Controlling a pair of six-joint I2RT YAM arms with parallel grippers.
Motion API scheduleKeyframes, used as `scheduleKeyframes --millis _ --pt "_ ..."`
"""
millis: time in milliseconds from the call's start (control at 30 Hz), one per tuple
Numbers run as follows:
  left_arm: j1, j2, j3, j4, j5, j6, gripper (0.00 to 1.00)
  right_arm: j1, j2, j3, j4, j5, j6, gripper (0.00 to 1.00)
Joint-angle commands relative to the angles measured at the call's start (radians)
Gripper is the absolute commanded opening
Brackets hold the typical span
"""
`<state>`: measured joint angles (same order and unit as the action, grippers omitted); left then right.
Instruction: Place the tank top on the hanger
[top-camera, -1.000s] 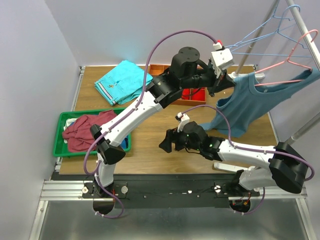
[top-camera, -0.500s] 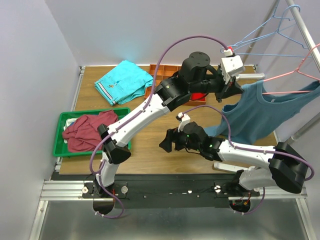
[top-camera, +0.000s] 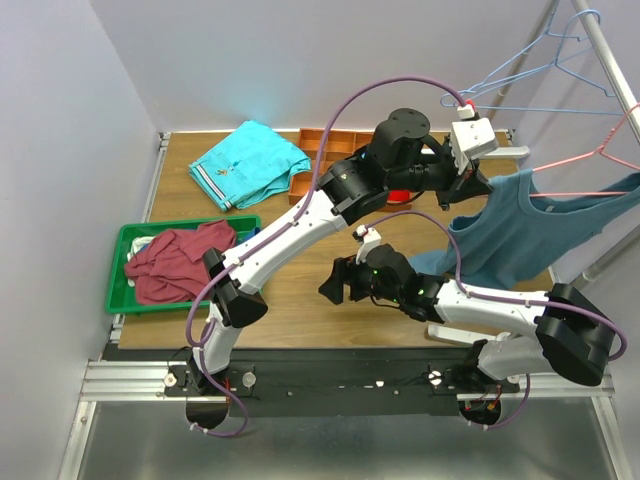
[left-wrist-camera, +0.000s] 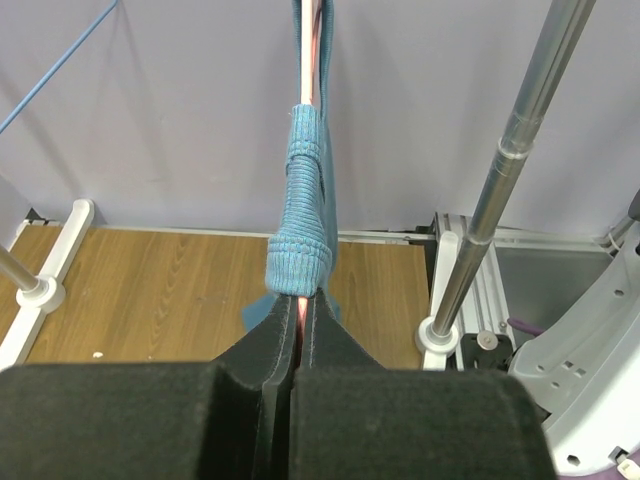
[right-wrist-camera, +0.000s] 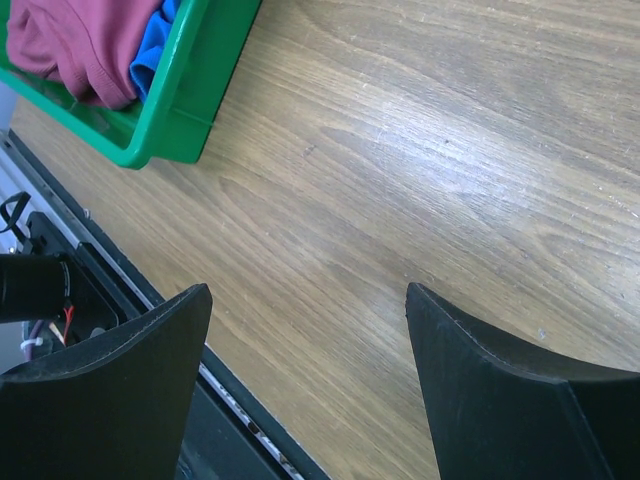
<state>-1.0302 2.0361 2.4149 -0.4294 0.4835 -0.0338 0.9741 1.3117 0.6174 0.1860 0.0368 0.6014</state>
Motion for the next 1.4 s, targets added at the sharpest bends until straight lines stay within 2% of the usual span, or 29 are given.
scheduleKeyframes --millis 0,300,433,500,567,600,667,733,767,933,1067,1167,1200,1367 --pt "-0.010 0.003 0.006 0.055 0.000 -0.018 0.00 0.006 0.011 -0.015 0.020 0.029 0.000 0.86" --pt "-0.010 0.006 -0.042 0.080 0.004 -0.041 0.00 0.008 0.009 -0.021 0.018 0.040 0.005 0.86" --pt "-0.010 0.001 -0.060 0.096 0.010 -0.049 0.10 0.008 0.006 -0.022 0.013 0.044 0.005 0.86" --pt "-0.010 -0.013 -0.076 0.110 0.001 -0.051 0.32 0.008 0.001 -0.021 0.010 0.048 0.003 0.86" --pt "-0.010 -0.036 -0.095 0.129 -0.011 -0.046 0.44 0.006 0.001 -0.018 0.004 0.049 0.001 0.86" --pt "-0.010 -0.043 -0.103 0.132 -0.020 -0.044 0.54 0.008 0.001 -0.015 0.003 0.051 0.000 0.86" --pt "-0.010 -0.071 -0.118 0.139 -0.045 -0.031 0.67 0.008 0.001 -0.007 -0.006 0.054 -0.003 0.86" --pt "-0.008 -0.091 -0.128 0.141 -0.066 -0.017 0.70 0.006 0.000 -0.004 -0.011 0.055 -0.005 0.86" --pt "-0.008 -0.109 -0.140 0.138 -0.072 -0.011 0.76 0.006 -0.002 -0.002 -0.013 0.058 -0.006 0.86" --pt "0.002 -0.186 -0.227 0.142 -0.111 0.017 0.90 0.008 -0.003 0.008 -0.022 0.067 -0.014 0.86" --pt "0.012 -0.313 -0.382 0.185 -0.201 0.006 0.95 0.006 0.000 0.016 -0.036 0.074 -0.020 0.86" --pt "0.015 -0.417 -0.466 0.202 -0.362 -0.060 0.99 0.006 -0.005 0.018 -0.045 0.086 -0.025 0.87" --pt "0.015 -0.448 -0.538 0.218 -0.466 -0.087 0.99 0.008 -0.011 0.018 -0.048 0.090 -0.028 0.87" --pt "0.031 -0.695 -0.796 0.222 -0.753 -0.266 0.99 0.006 -0.019 0.030 -0.074 0.135 -0.035 0.88"
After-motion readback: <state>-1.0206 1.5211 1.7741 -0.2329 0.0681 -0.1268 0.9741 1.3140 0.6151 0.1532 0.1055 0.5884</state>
